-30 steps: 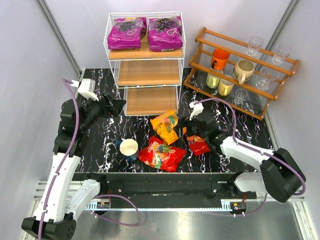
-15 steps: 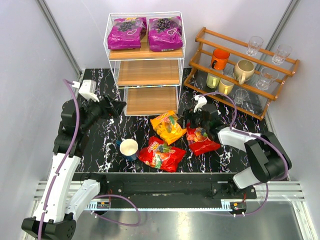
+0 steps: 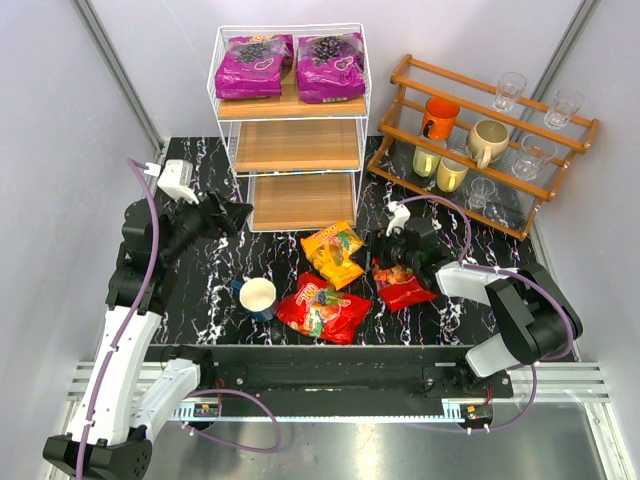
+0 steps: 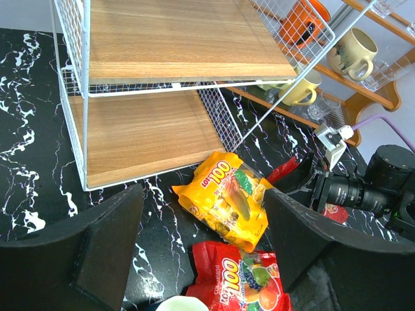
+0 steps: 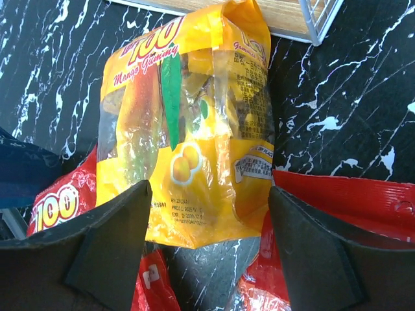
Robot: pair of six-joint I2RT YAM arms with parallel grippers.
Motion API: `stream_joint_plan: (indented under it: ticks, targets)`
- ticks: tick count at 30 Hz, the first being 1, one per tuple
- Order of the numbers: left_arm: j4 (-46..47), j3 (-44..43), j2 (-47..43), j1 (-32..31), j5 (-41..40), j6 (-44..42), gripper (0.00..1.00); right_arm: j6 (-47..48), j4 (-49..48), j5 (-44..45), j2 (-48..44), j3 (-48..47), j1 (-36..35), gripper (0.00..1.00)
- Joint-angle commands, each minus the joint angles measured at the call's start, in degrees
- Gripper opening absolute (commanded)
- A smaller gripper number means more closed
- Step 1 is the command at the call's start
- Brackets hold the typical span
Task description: Place and organize the candy bags onto the shelf
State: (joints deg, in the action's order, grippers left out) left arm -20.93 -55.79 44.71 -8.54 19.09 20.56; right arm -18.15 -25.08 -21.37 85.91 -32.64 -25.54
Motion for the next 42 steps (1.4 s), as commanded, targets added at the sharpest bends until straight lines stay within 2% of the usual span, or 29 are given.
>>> stream_joint_plan:
  ticks: [1, 2, 3, 5, 10, 14, 19, 28, 42]
  targets:
    - [2.56, -0.81, -1.03, 0.1, 1.12, -0.08, 0.79, -2.15, -2.61, -1.92, 0.05, 0.91, -0.12, 0.69]
    - [2.65, -0.72, -0.94, 0.1, 1.12, -0.08, 0.79, -2.15, -2.0, -2.36, 0.05, 0.39, -0.12, 0.59]
    - [2.65, -0.64, -0.94, 0.1, 1.3, -0.08, 0.79, -1.98, -1.21, -3.67, 0.14, -0.22, -0.12, 0.44]
    - [2.73, -0.72, -1.03, 0.1, 1.39, 0.01, 0.79, -1.36, 3.25, -4.56, -0.39, -3.28, -0.12, 0.0]
    - [3.0, -0.11, -1.38, 0.01, 1.03, 0.01, 0.79, 2.85, 11.44, 0.44, -9.34, -8.04, -3.36, 0.0]
    - [3.17, 0.33, -1.2, 0.1, 0.86, -0.08, 0.79, 7.16, 23.11, 4.14, -16.73, -18.38, -5.83, 0.0]
    - [4.14, 1.12, -1.03, 0.1, 1.04, 0.36, 0.79, 12.6, 33.24, 1.68, -16.48, -29.74, -8.21, 0.0]
    - [3.61, 3.05, -2.17, 0.01, -1.86, -1.04, 0.79, 17.89, 40.9, -4.21, -10.07, -48.64, -12.51, 0.0]
    - [4.49, 5.6, -2.96, 0.1, -3.1, -1.22, 0.77, 20.96, 35.98, -5.36, 9.44, -75.54, -12.78, 0.0]
